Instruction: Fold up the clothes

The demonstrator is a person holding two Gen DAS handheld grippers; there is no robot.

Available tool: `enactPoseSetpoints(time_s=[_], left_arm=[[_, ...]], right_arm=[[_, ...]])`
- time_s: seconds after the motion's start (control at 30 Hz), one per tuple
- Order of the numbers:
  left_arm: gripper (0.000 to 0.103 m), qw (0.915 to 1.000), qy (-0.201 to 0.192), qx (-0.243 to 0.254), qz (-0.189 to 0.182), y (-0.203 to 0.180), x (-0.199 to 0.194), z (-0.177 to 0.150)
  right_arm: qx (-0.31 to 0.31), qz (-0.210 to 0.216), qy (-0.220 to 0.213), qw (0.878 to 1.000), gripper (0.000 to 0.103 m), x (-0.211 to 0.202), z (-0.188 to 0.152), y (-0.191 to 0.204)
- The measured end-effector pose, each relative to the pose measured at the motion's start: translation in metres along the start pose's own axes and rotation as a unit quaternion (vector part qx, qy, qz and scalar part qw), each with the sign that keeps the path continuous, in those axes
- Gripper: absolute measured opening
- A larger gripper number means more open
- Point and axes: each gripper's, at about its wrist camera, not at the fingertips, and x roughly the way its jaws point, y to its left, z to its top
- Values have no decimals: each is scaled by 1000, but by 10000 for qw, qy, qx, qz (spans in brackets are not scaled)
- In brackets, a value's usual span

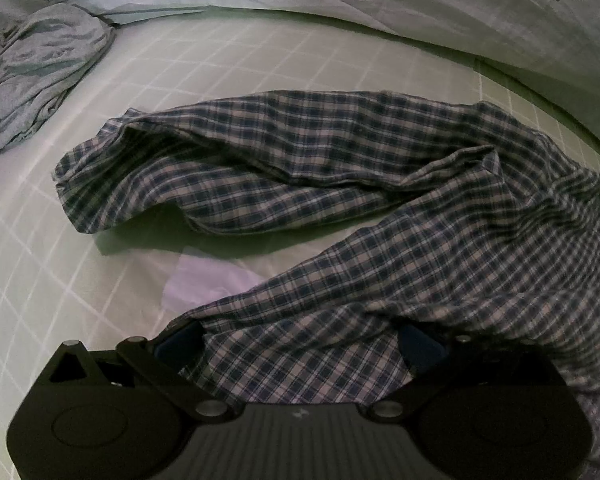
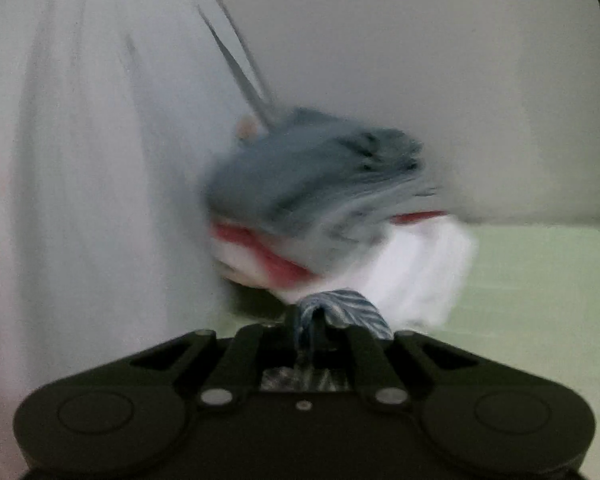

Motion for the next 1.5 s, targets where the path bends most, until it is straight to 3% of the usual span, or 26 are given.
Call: enactPoseSetpoints(time_s=[0.07, 0.17, 0.23, 0.3, 0.33, 0.4, 0.5, 0.57, 0.63, 0.7, 0.83, 0.93, 0.97, 1.13, 1.27, 1.37, 1.4, 1.43, 1.47, 1.5], left_arm=[[103, 10000, 59, 65, -39, 1, 0, 2], [103, 9997, 148, 163, -98, 3, 1, 6], [103, 9994, 213, 231, -156, 5, 1, 8], [103, 9989, 223, 222, -343, 14, -6, 9], [103, 9993, 90, 186, -307, 22, -13, 11], [103, 9995, -177, 116, -236, 36, -27, 14], [103, 9983, -576, 9, -129, 58, -47, 18], [103, 9966, -821, -76, -14, 73, -59, 22], [103, 9948, -920, -289, 342, 88, -59, 31], [102, 9918, -883, -746, 540, 115, -54, 43], [100, 9746, -680, -2132, 129, 167, -30, 61], [93, 9592, -455, -2782, -226, 189, -10, 69], [90, 9554, -409, -2909, -308, 192, -5, 71], [87, 9564, -525, -2836, -466, 186, 3, 77], [87, 9542, -402, -2906, -592, 184, 16, 84], [87, 9592, -475, -2742, -498, 179, 16, 89], [81, 9612, -491, -2674, -463, 177, 16, 91], [67, 9632, -507, -2606, -427, 174, 16, 93], [61, 9651, -522, -2538, -391, 172, 16, 94], [46, 9669, -538, -2469, -356, 170, 16, 96]], right_arm=[[-814, -616, 1031, 9894, 39, 38, -13, 13], [-866, -711, 1286, 9853, 46, 47, -37, 20], [-950, -354, 1334, 9859, 52, 44, -44, 37], [-1145, -23, 1137, 9869, 64, 37, -48, 58], [-1232, 279, 1123, 9856, 69, 37, -49, 71], [-1402, 884, 1092, 9801, 87, 39, -52, 96], [-1681, 1528, 1311, 9650, 89, 49, -63, 135], [-1990, 1687, 1577, 9524, 89, 60, -75, 161], [-2175, 1721, 1791, 9439, 89, 69, -81, 183], [-2185, 1829, 1892, 9397, 89, 69, -85, 201], [-2409, 2180, 1969, 9250, 91, 69, -94, 237], [-2931, 2201, 1956, 9096, 93, 75, -114, 262], [-3126, 2183, 1975, 9031, 93, 80, -122, 269], [-3979, 2022, 2237, 8664, 93, 112, -156, 291], [-4398, 1950, 2232, 8478, 93, 131, -175, 300], [-4678, 1841, 2332, 8324, 83, 140, -186, 302], [-4770, 1805, 2365, 8270, 77, 143, -189, 303], [-4844, 1799, 2383, 8223, 73, 144, -192, 304], [-4836, 1939, 2333, 8210, 58, 142, -192, 302], [-4864, 2010, 2326, 8179, 37, 139, -190, 303]])
